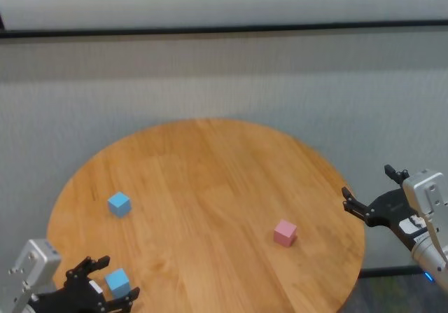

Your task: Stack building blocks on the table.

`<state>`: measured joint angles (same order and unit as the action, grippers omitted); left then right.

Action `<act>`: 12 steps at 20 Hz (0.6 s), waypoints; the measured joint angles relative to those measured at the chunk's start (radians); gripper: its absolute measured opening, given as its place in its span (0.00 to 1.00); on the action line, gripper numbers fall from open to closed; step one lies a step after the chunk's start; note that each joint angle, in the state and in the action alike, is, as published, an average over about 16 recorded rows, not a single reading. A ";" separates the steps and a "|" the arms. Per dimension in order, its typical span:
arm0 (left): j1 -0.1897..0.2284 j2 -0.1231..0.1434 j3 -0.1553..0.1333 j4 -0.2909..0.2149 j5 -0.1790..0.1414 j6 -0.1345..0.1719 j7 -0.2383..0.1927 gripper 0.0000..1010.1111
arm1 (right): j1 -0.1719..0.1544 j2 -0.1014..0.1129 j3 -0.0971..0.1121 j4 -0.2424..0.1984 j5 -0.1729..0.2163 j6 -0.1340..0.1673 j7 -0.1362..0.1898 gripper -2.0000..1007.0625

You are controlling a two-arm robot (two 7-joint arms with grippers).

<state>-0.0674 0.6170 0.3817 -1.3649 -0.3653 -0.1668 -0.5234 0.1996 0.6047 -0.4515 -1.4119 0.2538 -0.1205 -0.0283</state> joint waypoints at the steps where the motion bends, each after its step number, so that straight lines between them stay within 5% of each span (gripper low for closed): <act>1: 0.000 -0.002 -0.001 0.002 0.004 0.000 0.000 0.99 | 0.000 0.000 0.000 0.000 0.000 0.000 0.000 1.00; 12: -0.007 -0.023 -0.017 0.031 0.036 0.003 -0.001 0.99 | 0.000 0.000 0.000 0.000 0.000 0.000 0.000 1.00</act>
<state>-0.0746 0.5940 0.3646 -1.3339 -0.3296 -0.1643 -0.5246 0.1996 0.6047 -0.4515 -1.4119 0.2538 -0.1205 -0.0283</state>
